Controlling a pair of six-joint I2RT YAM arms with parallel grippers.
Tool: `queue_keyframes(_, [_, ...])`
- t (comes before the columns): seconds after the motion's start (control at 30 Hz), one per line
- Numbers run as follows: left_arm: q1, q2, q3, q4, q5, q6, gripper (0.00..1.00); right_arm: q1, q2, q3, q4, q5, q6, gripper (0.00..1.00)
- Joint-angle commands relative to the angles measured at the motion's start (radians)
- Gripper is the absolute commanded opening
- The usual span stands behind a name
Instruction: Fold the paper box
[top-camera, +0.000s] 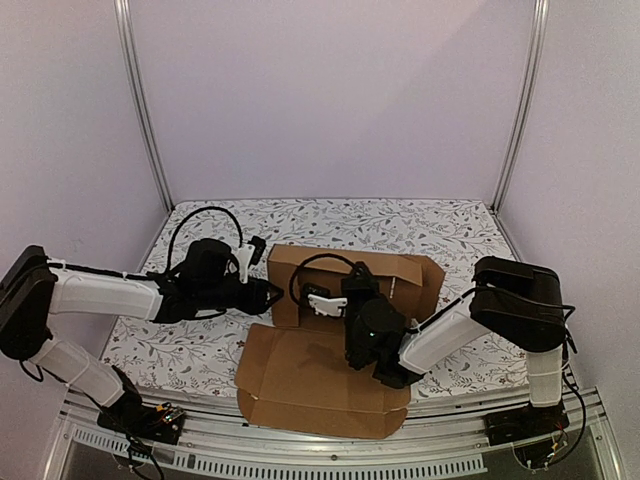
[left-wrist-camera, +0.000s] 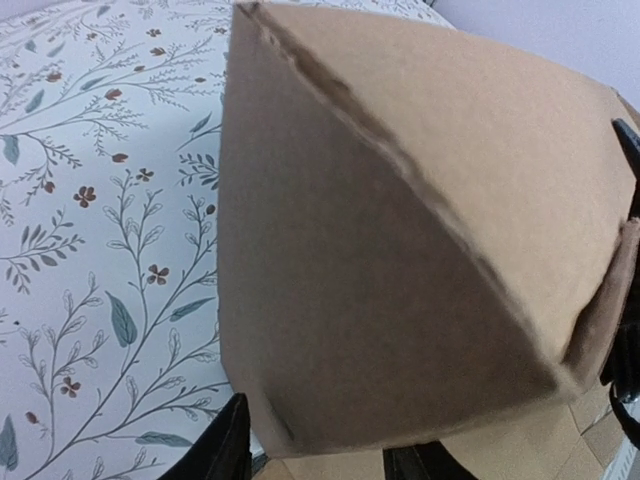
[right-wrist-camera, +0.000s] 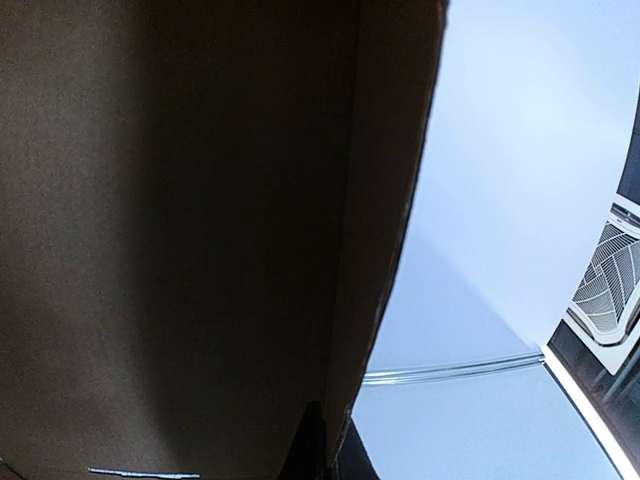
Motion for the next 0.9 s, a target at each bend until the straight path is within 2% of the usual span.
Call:
queue_keyframes(0.0, [-0.018, 0.033, 0.035, 0.081, -0.038, -0.001, 0.42, 0.021, 0.039, -0.019, 0.021, 0.038, 0.015, 0.0])
queue_keyframes(0.13, [-0.032, 0.039, 0.04, 0.092, -0.055, 0.01, 0.36, 0.023, 0.019, -0.007, -0.002, 0.051, 0.019, 0.0])
queue_keyframes(0.3, [-0.043, 0.042, 0.042, 0.098, -0.063, 0.019, 0.35, 0.022, -0.036, -0.009, -0.137, 0.052, 0.107, 0.0])
queue_keyframes(0.5, [-0.05, 0.066, 0.044, 0.123, -0.06, 0.027, 0.37, 0.023, -0.134, 0.004, -0.469, 0.04, 0.302, 0.0])
queue_keyframes(0.7, [-0.051, 0.092, 0.045, 0.153, -0.059, 0.03, 0.41, 0.023, -0.241, 0.057, -0.898, -0.016, 0.598, 0.0])
queue_keyframes(0.77, [-0.051, 0.1, 0.049, 0.158, -0.057, 0.032, 0.41, 0.024, -0.264, 0.075, -0.99, -0.031, 0.674, 0.0])
queue_keyframes(0.87, [-0.053, 0.11, 0.052, 0.167, -0.058, 0.035, 0.41, 0.023, -0.27, 0.09, -1.042, -0.039, 0.707, 0.0])
